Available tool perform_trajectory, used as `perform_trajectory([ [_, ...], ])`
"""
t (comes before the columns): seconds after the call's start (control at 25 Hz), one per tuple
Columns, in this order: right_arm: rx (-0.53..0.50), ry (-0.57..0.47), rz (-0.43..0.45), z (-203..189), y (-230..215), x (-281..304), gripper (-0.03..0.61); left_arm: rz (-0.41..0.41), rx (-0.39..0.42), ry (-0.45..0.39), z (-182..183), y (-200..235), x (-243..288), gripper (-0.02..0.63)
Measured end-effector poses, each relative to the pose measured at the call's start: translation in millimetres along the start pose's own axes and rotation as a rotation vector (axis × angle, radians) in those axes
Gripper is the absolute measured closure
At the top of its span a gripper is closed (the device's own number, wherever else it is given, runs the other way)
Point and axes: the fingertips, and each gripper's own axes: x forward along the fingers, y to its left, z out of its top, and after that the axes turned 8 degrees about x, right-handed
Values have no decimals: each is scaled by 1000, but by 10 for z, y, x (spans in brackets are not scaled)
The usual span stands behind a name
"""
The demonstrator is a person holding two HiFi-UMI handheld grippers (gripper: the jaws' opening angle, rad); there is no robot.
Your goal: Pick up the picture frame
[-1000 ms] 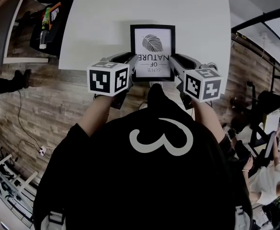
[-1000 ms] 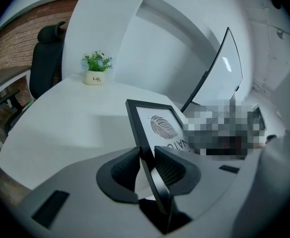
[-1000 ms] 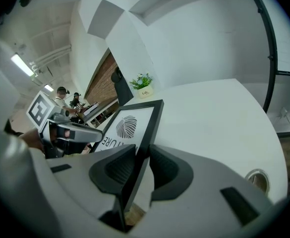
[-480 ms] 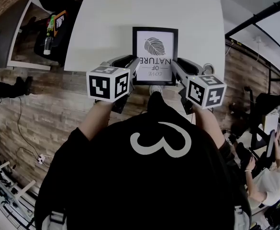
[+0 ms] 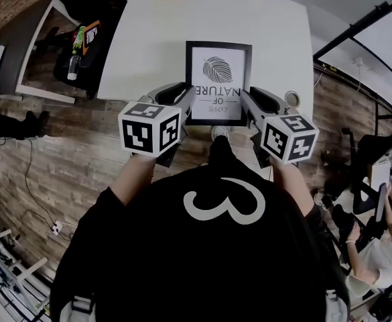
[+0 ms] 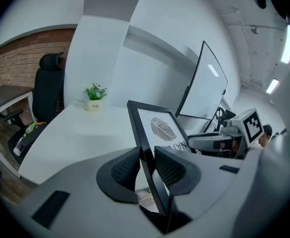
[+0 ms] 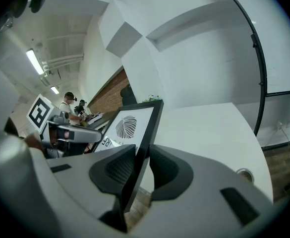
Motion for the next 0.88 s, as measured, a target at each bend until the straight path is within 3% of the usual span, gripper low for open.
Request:
perform_trajectory([
  [0.36, -13, -45, 38, 106, 194, -126, 477, 8, -1, -63, 113, -46, -261, 511],
  [0.88, -41, -93, 26, 231, 344, -281, 479, -7, 39, -120, 274, -132, -481, 511],
])
